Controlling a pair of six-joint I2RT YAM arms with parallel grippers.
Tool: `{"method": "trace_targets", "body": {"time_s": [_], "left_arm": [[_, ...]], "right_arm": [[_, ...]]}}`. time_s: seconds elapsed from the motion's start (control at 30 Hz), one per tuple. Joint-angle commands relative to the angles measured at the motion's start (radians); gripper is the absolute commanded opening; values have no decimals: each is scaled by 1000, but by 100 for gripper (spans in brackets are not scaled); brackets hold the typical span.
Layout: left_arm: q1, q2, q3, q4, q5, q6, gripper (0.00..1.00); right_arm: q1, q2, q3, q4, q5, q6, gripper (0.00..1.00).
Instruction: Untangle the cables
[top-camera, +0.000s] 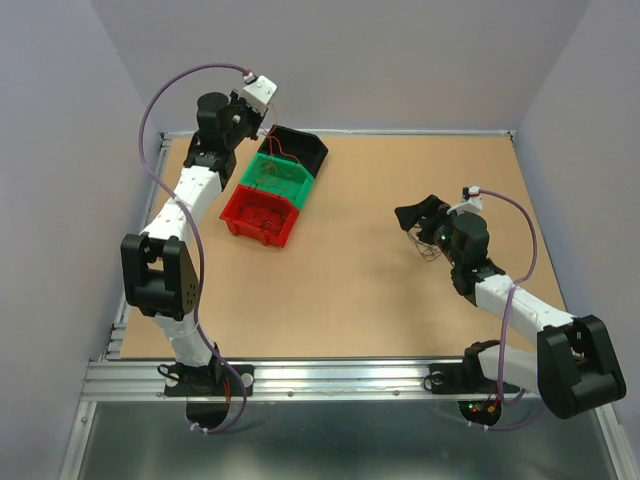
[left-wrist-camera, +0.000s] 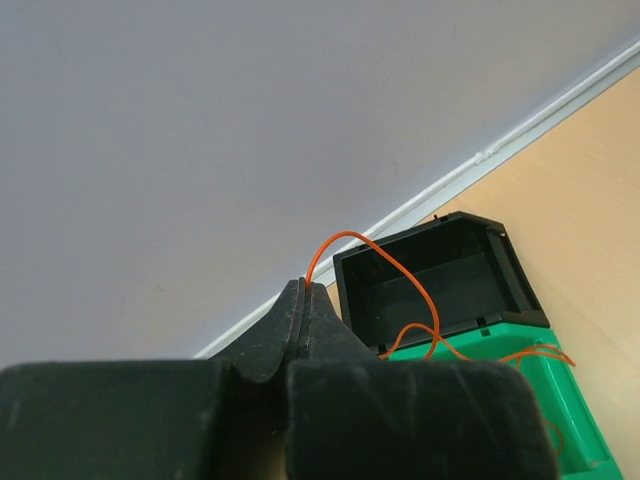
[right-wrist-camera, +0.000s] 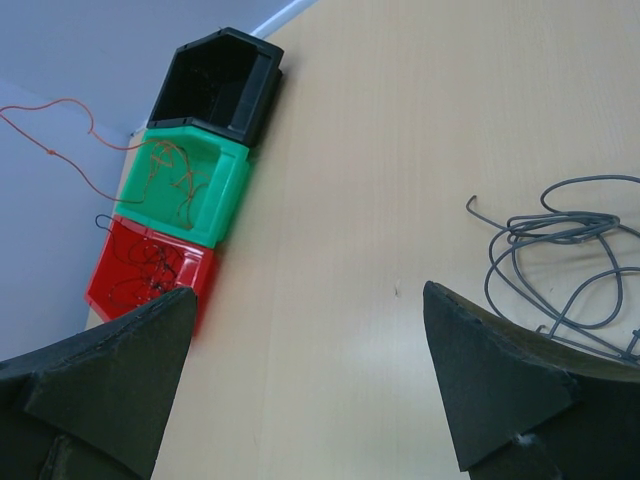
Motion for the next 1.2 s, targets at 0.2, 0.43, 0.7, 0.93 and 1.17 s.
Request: {"method": "trace_targets", "body": {"time_s": [0.2, 0.43, 0.7, 0.93, 1.17], "left_arm": [[-7, 56, -45, -71, 33, 210, 0], [-64, 106, -91, -143, -86, 396, 0], [-142, 275, 77, -417, -315, 436, 0], [-140, 464, 254, -544, -372, 381, 0], [-105, 527, 300, -576, -387, 316, 0]], "right_arm": [[2, 8, -9, 67, -20, 3, 100], [2, 16, -8, 72, -26, 3, 100], [2, 22, -6, 72, -34, 4, 100], [2, 25, -5, 72, -37, 7, 100], [2, 31, -5, 73, -44, 10, 100]]}}
